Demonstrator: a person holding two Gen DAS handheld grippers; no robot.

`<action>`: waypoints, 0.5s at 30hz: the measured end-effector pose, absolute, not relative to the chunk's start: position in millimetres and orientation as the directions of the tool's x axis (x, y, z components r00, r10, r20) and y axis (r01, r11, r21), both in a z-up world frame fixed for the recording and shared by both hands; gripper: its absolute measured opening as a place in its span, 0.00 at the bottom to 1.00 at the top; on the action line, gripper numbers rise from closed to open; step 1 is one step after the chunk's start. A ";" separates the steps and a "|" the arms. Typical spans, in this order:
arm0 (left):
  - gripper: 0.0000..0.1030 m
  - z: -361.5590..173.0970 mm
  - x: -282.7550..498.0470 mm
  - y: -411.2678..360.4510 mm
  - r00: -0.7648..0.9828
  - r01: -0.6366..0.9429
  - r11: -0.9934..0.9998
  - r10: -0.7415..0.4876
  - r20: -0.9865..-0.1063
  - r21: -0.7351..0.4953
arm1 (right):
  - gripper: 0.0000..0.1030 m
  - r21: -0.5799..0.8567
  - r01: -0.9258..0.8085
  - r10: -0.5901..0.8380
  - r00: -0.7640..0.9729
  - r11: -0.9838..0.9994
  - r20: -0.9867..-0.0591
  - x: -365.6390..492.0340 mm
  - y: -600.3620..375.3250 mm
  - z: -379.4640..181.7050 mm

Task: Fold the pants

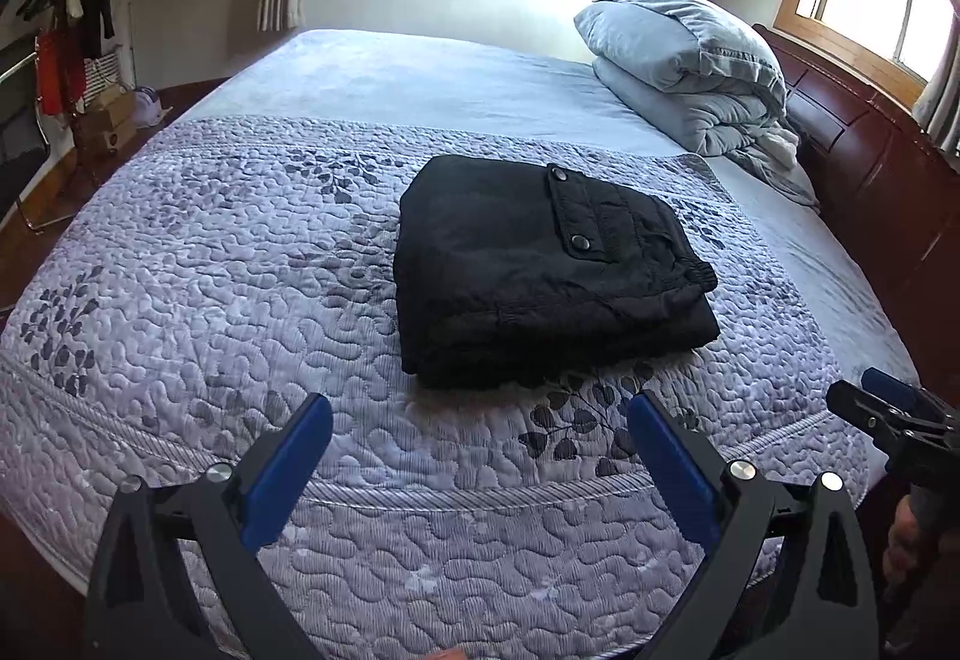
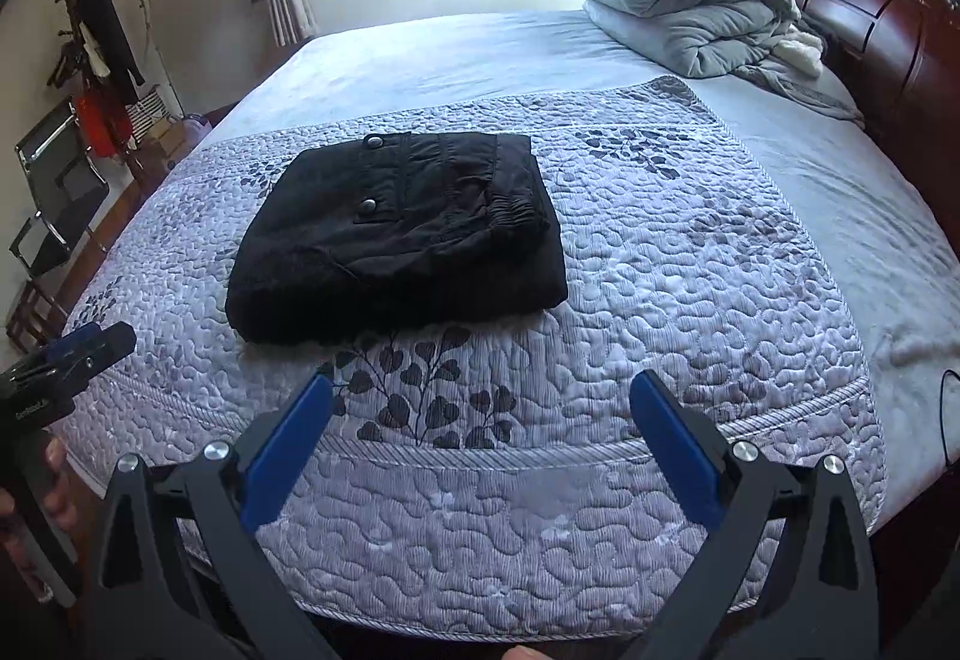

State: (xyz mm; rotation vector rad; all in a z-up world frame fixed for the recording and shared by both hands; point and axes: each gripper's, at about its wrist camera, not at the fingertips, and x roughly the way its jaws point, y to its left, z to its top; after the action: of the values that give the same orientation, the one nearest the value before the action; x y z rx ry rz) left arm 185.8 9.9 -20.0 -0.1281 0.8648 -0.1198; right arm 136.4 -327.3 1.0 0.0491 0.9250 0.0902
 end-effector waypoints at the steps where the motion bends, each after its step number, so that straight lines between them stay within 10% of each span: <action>1: 0.96 -20.8 185.1 8.3 0.640 0.055 0.987 -0.148 -0.754 -0.148 | 0.96 0.078 -0.055 0.095 0.591 0.995 -0.801 136.0 -325.7 0.4; 15: 0.96 -29.7 183.5 -0.6 0.591 0.040 0.991 -0.125 -0.797 -0.125 | 0.96 0.060 -0.056 0.080 0.526 0.997 -0.846 133.6 -315.1 -8.4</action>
State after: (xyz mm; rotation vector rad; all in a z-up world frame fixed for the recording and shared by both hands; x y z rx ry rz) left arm 183.5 -0.6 -29.7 -0.0974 0.9342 -0.0962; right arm 133.6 -315.1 -8.4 0.0259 1.0133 0.0818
